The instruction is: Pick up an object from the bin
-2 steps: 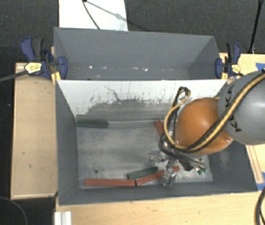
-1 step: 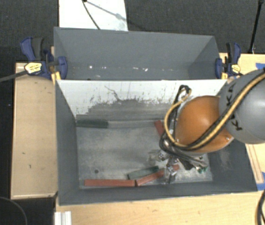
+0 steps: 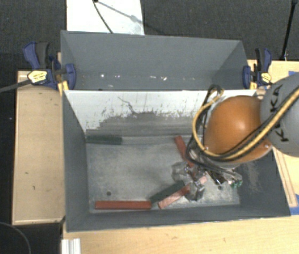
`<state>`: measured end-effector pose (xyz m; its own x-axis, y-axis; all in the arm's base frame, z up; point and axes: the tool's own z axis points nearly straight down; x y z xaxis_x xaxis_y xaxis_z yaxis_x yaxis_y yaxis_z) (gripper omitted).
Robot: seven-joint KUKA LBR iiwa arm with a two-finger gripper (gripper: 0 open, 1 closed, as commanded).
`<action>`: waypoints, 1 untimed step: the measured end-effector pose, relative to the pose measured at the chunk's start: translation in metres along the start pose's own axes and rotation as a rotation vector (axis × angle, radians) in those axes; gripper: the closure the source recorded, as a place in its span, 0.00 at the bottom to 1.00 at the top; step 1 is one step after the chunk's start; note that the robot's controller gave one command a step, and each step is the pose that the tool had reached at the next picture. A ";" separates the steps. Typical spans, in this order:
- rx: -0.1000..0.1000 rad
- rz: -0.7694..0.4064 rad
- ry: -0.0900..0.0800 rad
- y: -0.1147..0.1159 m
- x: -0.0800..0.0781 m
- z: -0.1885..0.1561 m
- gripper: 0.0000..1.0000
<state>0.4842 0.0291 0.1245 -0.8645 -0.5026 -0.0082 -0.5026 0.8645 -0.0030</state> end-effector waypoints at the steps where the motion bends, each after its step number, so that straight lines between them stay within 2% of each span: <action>1: 0.000 0.010 0.001 -0.001 -0.002 -0.055 1.00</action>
Offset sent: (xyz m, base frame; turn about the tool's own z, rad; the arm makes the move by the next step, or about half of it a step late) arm 0.0000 0.0001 0.0517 0.0000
